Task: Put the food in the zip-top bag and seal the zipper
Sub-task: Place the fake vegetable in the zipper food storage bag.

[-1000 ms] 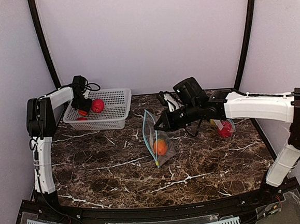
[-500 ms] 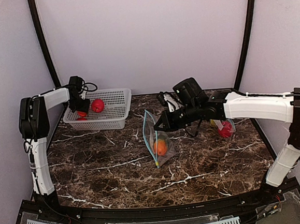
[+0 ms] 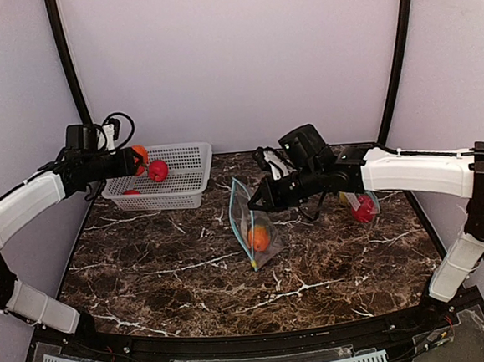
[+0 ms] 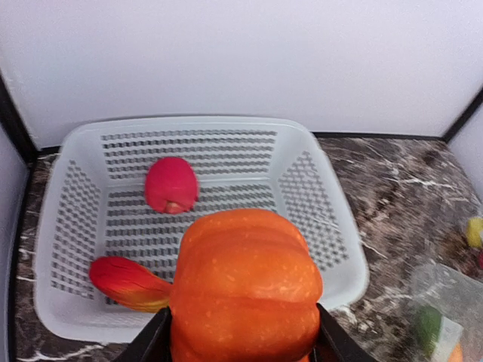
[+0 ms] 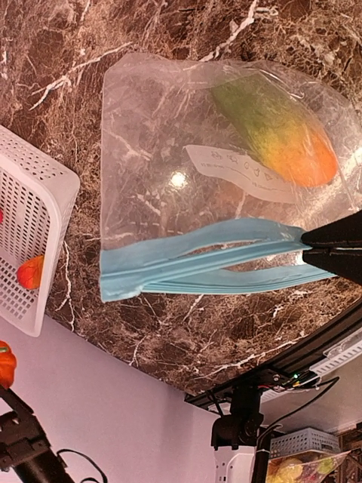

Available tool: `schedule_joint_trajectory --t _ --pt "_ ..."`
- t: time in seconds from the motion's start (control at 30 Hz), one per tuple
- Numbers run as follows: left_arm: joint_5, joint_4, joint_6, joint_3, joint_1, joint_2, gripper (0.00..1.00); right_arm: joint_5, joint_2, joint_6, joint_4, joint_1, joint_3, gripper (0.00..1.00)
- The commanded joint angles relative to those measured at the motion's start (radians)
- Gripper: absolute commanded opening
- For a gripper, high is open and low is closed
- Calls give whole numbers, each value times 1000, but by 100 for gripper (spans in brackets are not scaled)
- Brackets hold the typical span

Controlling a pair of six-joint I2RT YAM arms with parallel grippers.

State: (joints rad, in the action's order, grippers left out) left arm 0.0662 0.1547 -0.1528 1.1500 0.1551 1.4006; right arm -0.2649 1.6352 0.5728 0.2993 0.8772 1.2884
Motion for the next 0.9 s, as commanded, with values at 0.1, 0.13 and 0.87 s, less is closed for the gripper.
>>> schedule_joint_trajectory --t 0.1,0.13,0.87 --pt "260 -9 -143 -140 206 -220 50 10 10 -19 1 5 43 0" --pt "276 -16 -169 -159 224 -235 50 11 12 -21 4 5 48 0" --pt "489 -354 -340 -244 603 -115 49 26 -4 -17 18 12 54 0"
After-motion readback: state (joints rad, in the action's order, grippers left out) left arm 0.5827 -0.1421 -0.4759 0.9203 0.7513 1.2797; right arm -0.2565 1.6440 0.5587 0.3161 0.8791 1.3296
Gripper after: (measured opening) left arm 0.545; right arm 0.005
